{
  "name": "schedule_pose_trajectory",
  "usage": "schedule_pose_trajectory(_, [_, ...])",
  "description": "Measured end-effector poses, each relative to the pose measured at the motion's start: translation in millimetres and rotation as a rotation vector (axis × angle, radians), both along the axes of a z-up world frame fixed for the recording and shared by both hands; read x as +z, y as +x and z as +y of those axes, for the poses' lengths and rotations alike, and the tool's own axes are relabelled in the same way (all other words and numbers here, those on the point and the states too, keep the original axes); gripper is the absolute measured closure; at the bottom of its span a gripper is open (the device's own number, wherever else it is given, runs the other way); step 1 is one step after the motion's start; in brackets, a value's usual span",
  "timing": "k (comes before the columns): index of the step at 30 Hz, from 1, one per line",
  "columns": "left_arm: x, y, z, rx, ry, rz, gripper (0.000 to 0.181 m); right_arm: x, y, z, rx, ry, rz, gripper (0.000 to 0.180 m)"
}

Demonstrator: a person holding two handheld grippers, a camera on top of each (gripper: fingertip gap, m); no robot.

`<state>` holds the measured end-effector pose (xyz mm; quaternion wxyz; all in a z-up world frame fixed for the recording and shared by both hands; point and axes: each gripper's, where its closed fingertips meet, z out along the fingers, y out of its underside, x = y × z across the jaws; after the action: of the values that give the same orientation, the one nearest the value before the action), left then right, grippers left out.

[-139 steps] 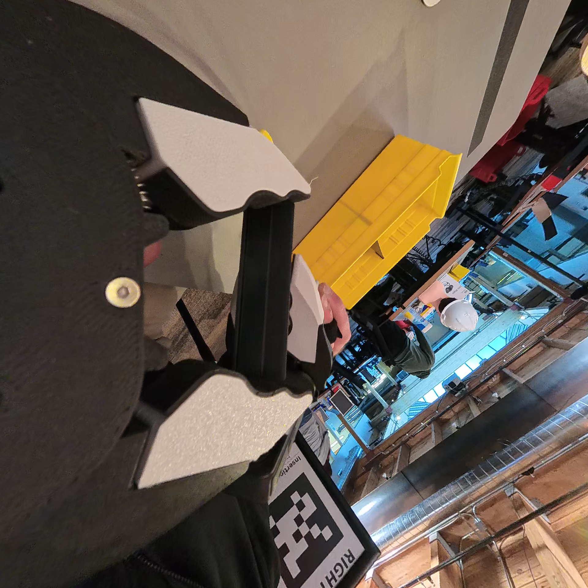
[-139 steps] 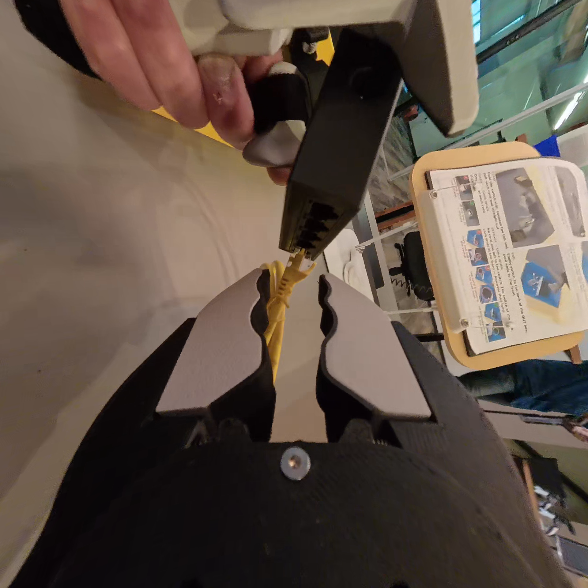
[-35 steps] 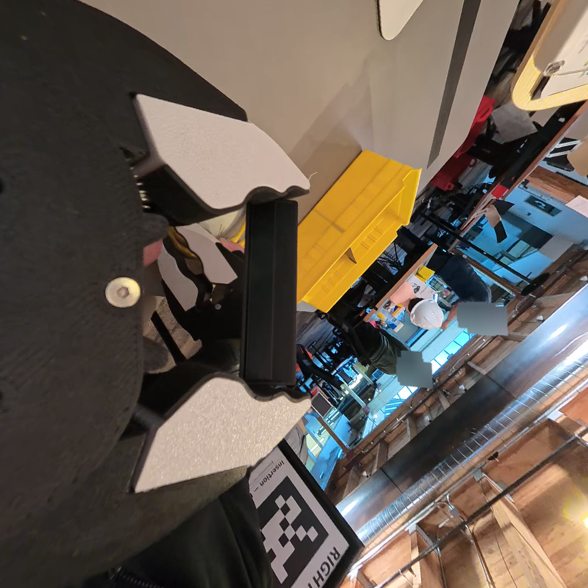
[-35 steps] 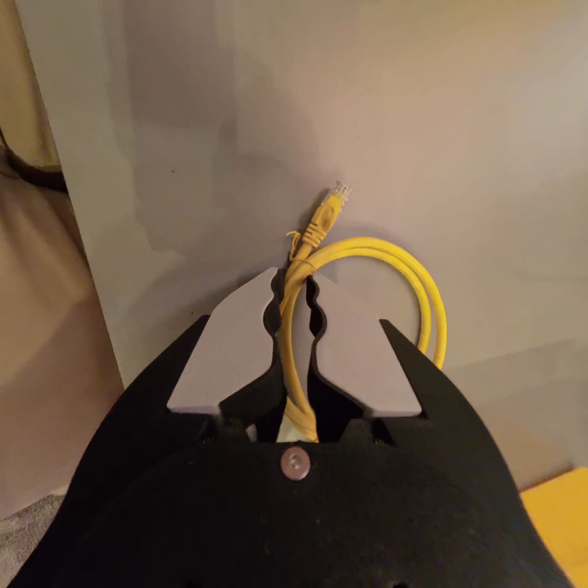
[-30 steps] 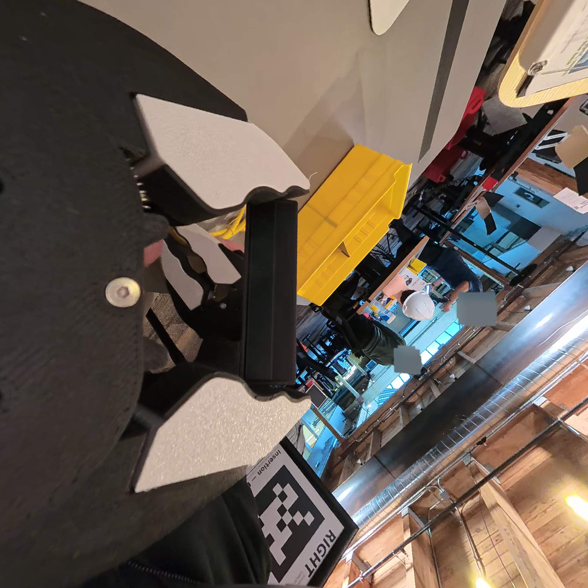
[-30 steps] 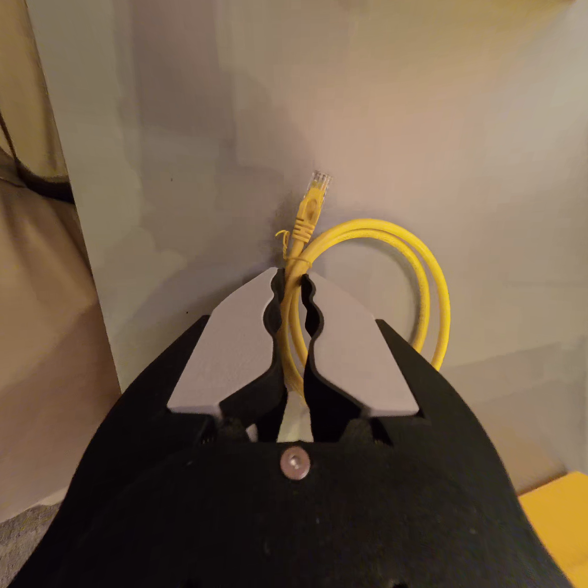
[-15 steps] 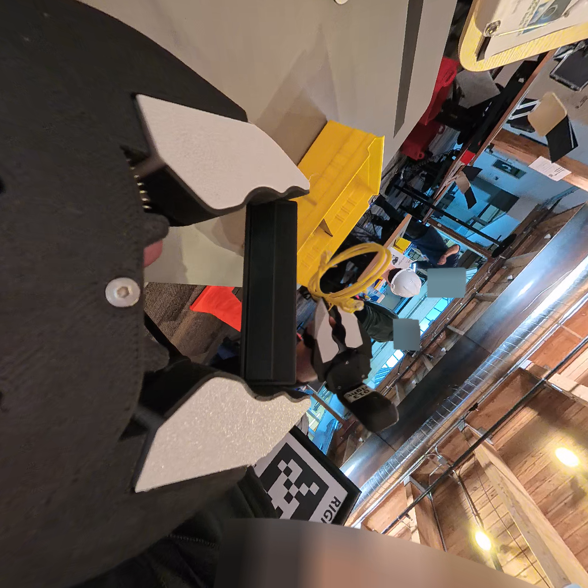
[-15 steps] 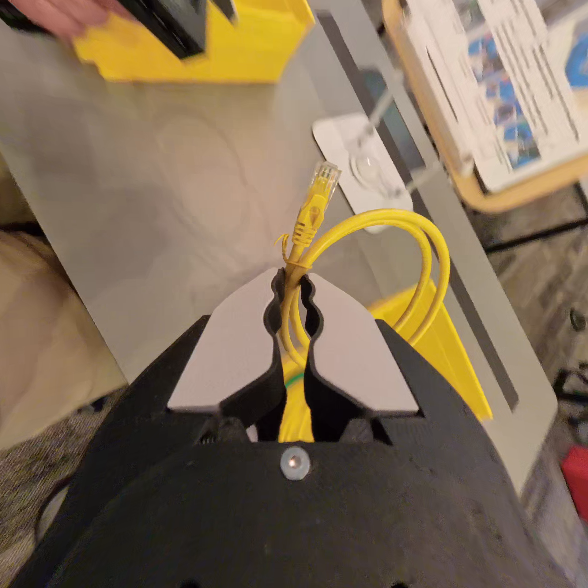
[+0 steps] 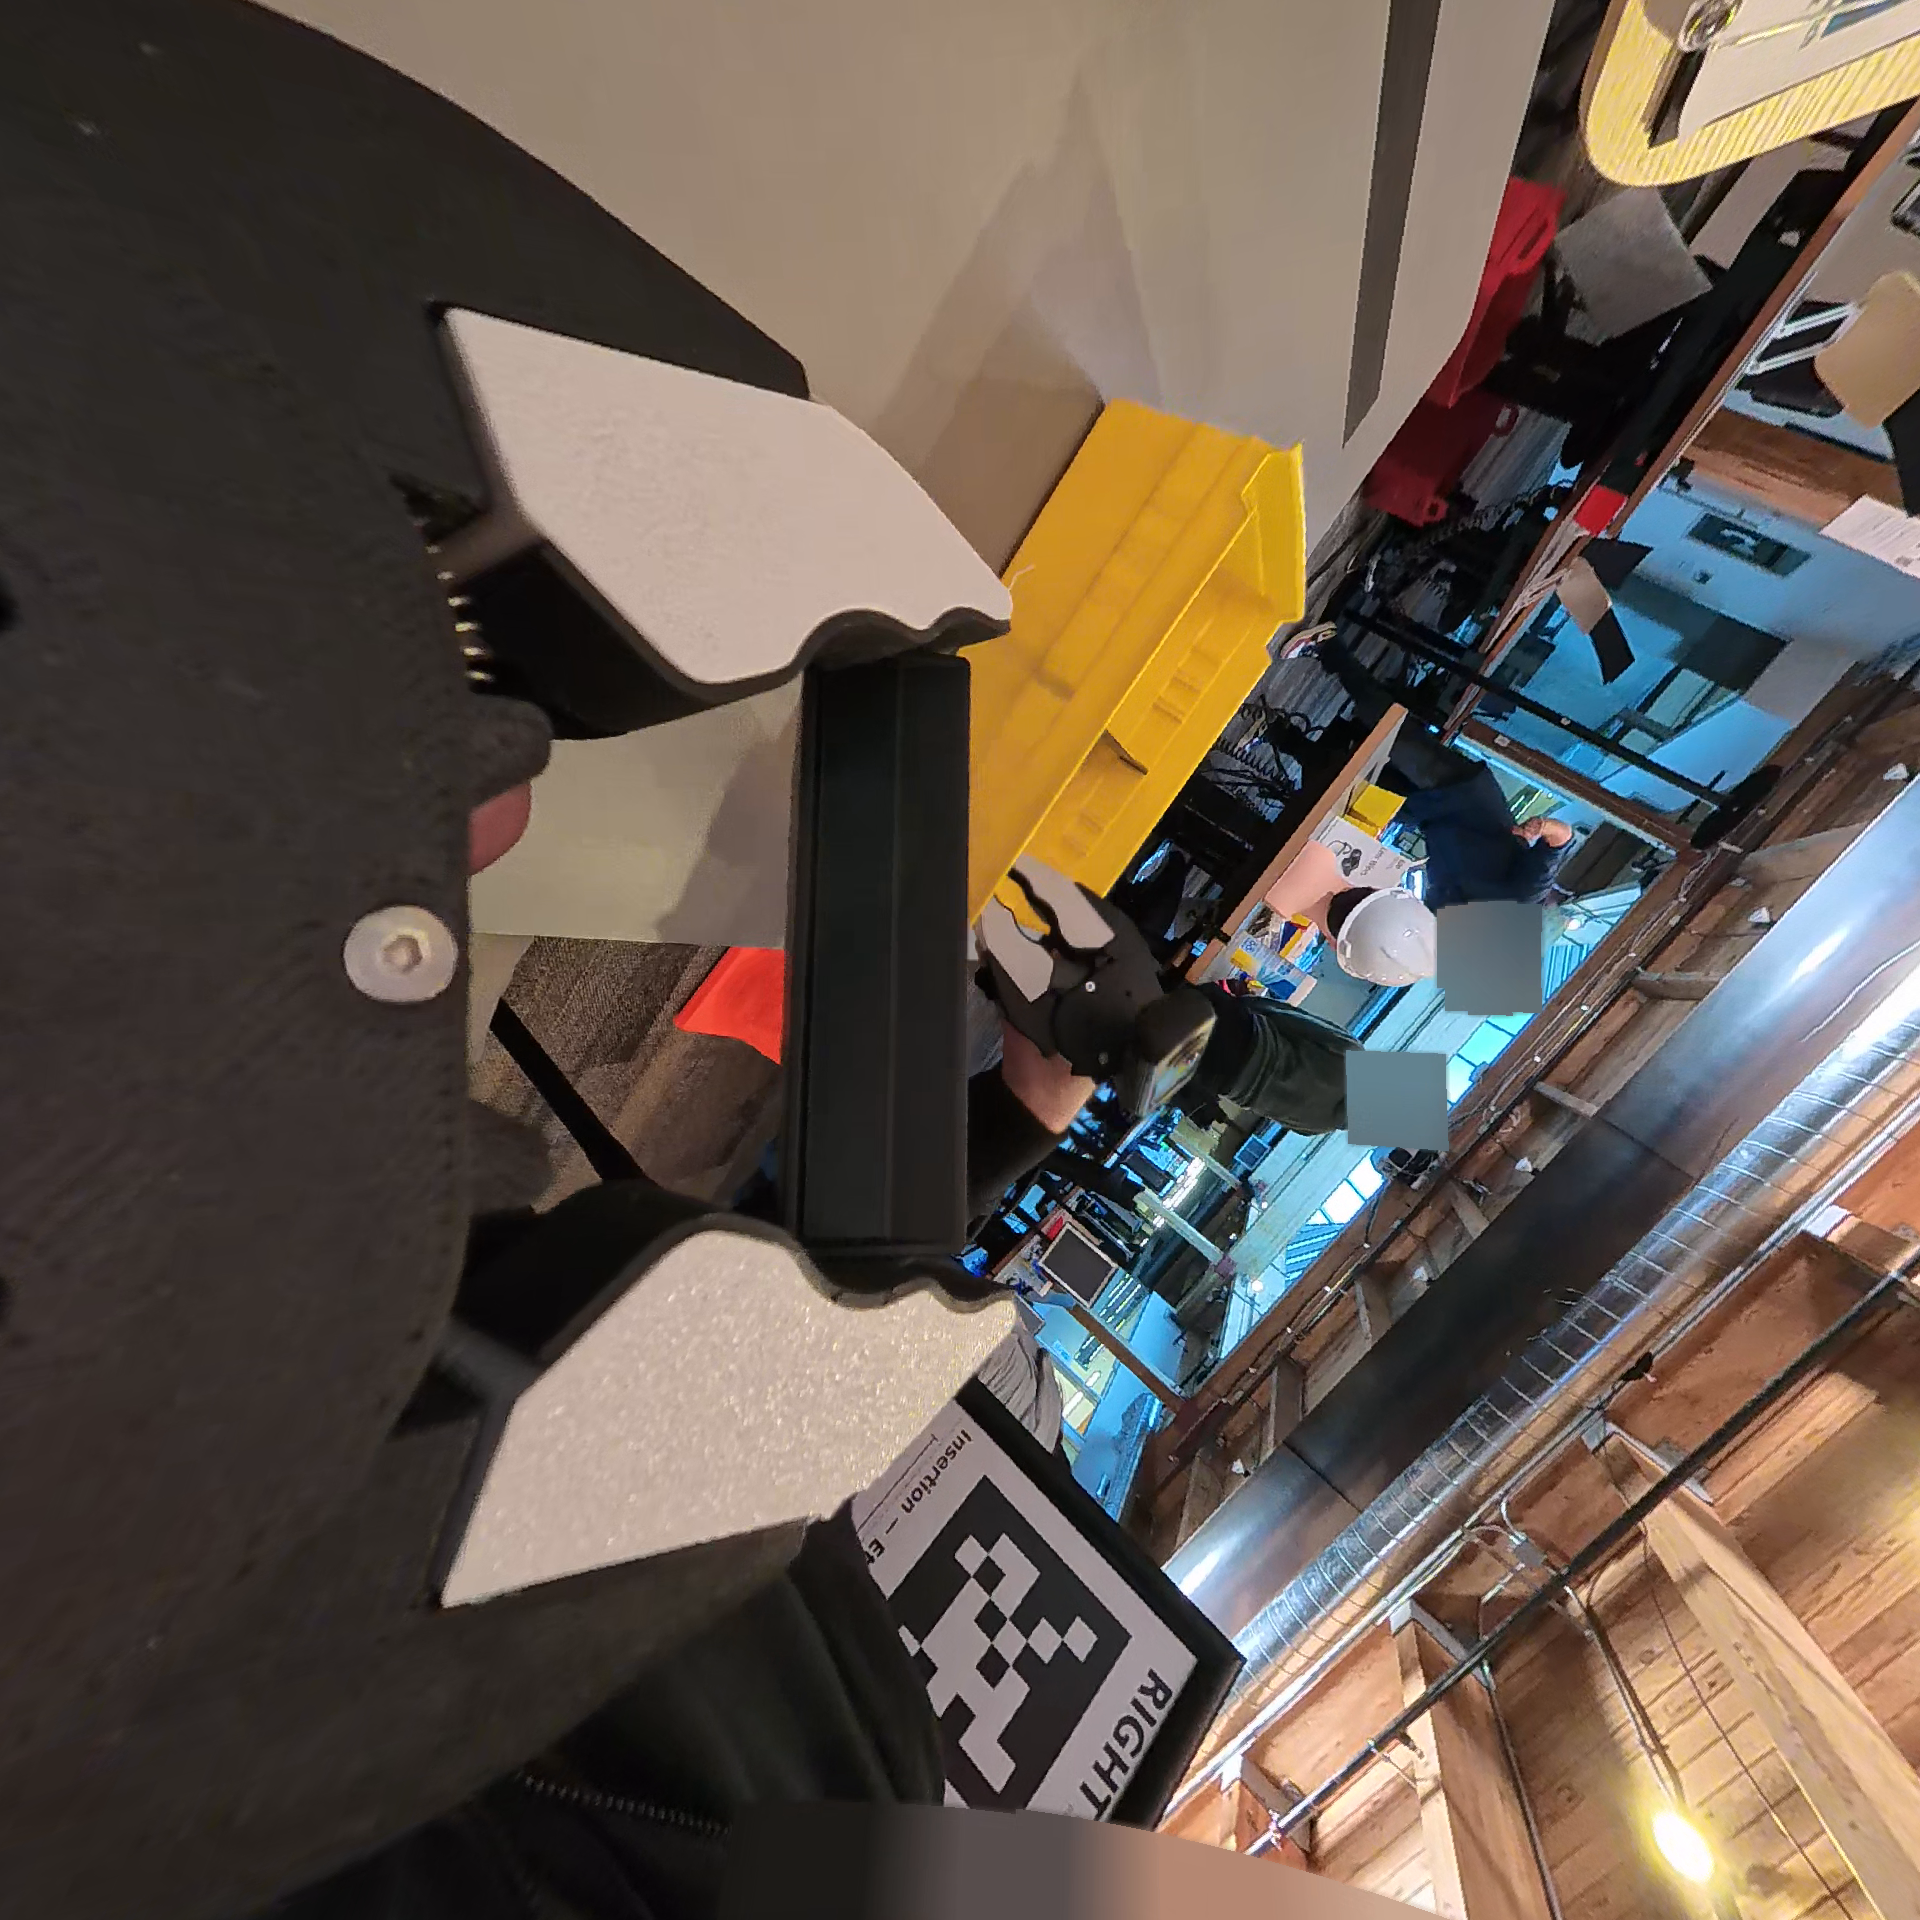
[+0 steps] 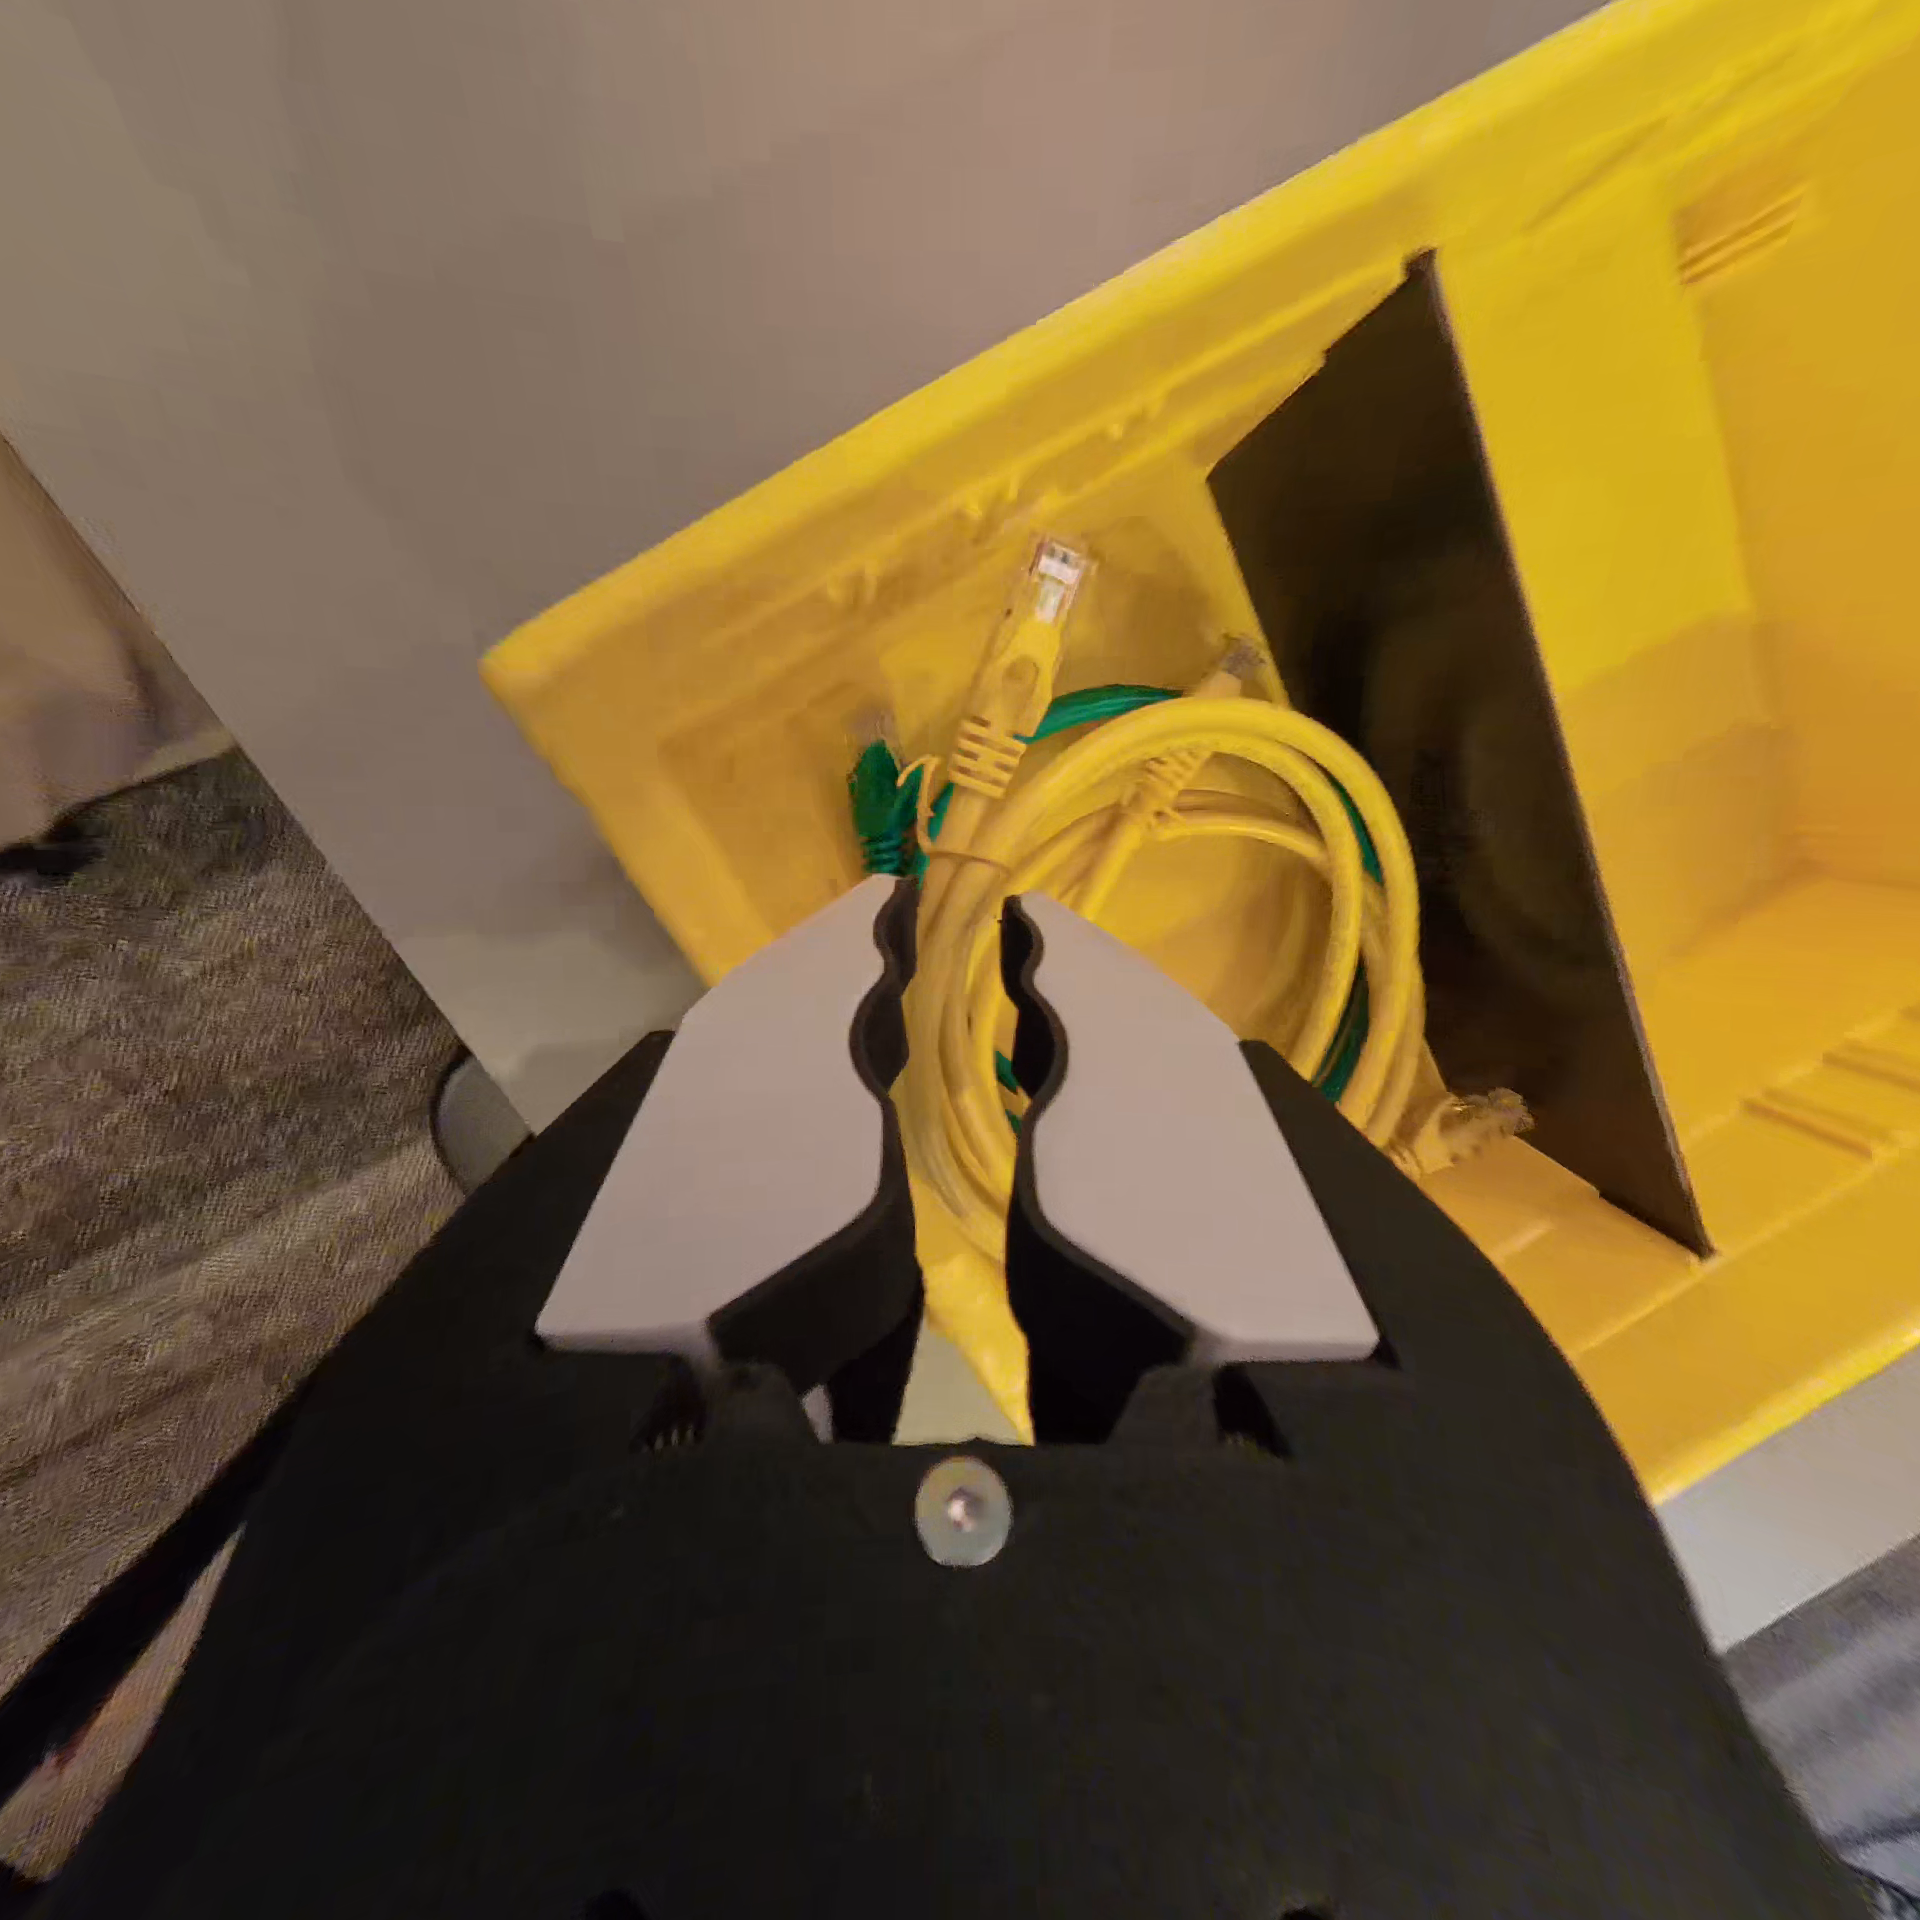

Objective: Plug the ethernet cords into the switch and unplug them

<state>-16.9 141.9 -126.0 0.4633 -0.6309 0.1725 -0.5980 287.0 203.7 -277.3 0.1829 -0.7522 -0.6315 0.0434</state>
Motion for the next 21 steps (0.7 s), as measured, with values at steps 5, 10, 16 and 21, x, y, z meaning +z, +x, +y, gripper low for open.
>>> schedule_pose_trajectory(5, [-3.8, 2.3, -0.7, -0.009, -0.004, 0.014, 0.07, 3.8, 7.0, 7.5, -0.057, -0.013, -0.04, 0.151])
schedule_pose_trajectory(10, [-5.6, 2.7, 0.0, -0.008, -0.006, 0.009, 0.071, 59.9, -11.5, 6.3, -0.084, 0.116, 0.17, 0.133])
schedule_pose_trajectory(16, [-4.6, 17.1, -5.1, -0.036, -0.029, -0.025, 0.071, 136.4, -136.5, -38.1, 0.229, 0.474, 0.39, 0.117])
schedule_pose_trajectory(21, [-3.6, 25.8, -11.1, -0.05, -0.068, -0.086, 0.07, 134.7, -246.2, -78.0, 0.475, 0.671, 0.444, 0.112])
